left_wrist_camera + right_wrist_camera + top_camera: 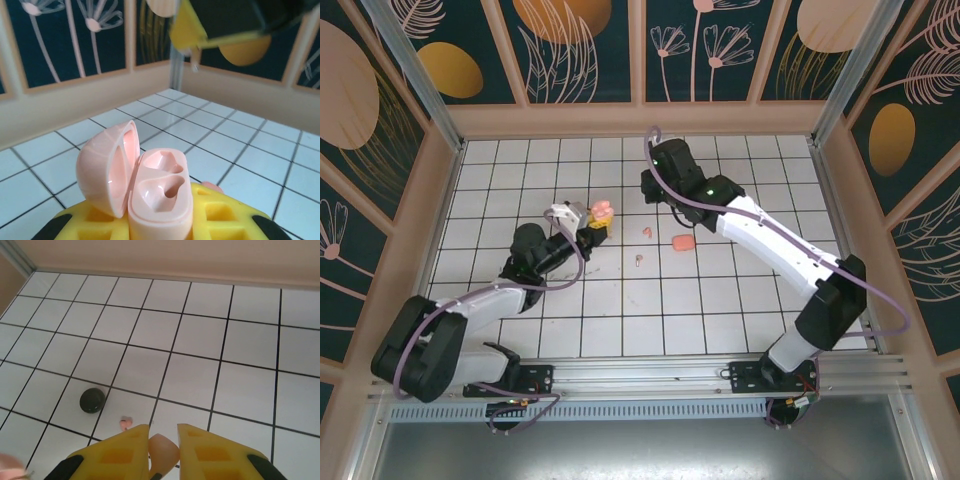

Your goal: Insert the wireless bluetooth earbuds into the charging case

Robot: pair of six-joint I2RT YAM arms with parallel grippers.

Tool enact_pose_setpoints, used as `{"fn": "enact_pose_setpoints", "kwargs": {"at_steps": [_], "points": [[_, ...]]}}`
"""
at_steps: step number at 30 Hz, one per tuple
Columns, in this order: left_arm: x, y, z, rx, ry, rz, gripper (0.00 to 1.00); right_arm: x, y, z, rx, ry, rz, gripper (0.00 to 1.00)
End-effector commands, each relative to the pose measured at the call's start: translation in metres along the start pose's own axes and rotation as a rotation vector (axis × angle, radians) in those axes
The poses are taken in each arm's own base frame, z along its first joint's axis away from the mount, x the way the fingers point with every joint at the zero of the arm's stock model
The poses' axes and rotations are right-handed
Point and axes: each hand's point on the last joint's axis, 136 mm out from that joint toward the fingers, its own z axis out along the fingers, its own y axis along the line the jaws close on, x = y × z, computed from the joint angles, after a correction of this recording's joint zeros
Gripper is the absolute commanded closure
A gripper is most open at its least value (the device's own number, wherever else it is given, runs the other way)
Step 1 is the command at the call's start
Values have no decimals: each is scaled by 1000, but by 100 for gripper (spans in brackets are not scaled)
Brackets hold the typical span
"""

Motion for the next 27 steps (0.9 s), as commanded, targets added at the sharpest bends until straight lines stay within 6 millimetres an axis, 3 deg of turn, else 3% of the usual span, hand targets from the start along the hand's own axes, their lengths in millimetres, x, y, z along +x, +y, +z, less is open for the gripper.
{"fn": "enact_pose_setpoints", "kwargs": {"at_steps": [1,8,18,27], "points": [[-20,-19,13,121,-69,113,100,-21,12,-22,-88,-112,-92,81],[-35,-30,32,238,-108,157,100,-26,29,-48,-199,-211,-160,81],[-54,-46,42,356,-143,195,100,-18,60,-72,-317,-281,-237,81],[-61,-51,43,388,-141,200,100,-12,63,-69,-319,-278,-232,81]]}}
